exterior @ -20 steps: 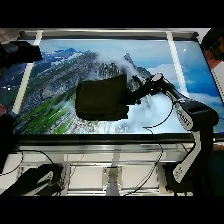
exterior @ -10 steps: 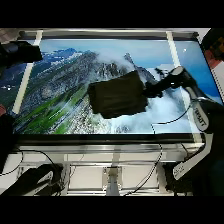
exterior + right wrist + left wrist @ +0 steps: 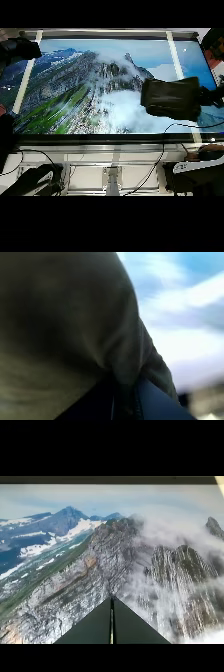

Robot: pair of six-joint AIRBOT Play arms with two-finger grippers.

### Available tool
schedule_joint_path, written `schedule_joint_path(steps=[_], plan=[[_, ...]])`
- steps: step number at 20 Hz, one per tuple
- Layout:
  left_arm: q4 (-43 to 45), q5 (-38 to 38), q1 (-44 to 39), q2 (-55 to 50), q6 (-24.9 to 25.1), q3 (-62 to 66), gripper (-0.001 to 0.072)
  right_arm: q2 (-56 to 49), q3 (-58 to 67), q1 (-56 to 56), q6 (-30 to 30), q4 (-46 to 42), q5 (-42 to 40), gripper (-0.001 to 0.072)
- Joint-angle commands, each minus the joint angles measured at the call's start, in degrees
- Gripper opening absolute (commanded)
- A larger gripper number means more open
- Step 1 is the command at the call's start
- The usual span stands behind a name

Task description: Fold the clothes and pants, and hang the long-sleeved shirts on hangers.

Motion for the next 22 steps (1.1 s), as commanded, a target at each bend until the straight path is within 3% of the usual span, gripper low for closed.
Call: schedule_joint_path(steps=[1,15,16,17,18,22], plan=[[0.0,1.7,0.0,0.0,0.0,0.0,0.0008,2.7,0.0,-7.4,4.9,-14.1,4.5,0.0019],[0.0,1.7,0.0,-1.7,0.0,0.0,0.0008,4.0,0.0,-13.5,7.4,-26.4,10.1,0.0032],[0.0,1.7,0.0,-1.7,0.0,0.0,0.0008,4.0,0.0,-13.5,7.9,-26.2,11.1,0.0154],[0.0,1.7,0.0,-1.7,0.0,0.0,0.0008,4.0,0.2,-13.5,8.8,-26.2,12.6,0.0462],[0.0,1.7,0.0,-1.7,0.0,0.0,0.0009,4.0,1.0,-13.5,9.0,-26.3,13.9,0.0624],[2.4,1.7,0.0,-1.7,0.0,0.0,0.0009,4.0,11.7,-12.9,9.0,-21.5,17.5,0.0609]])
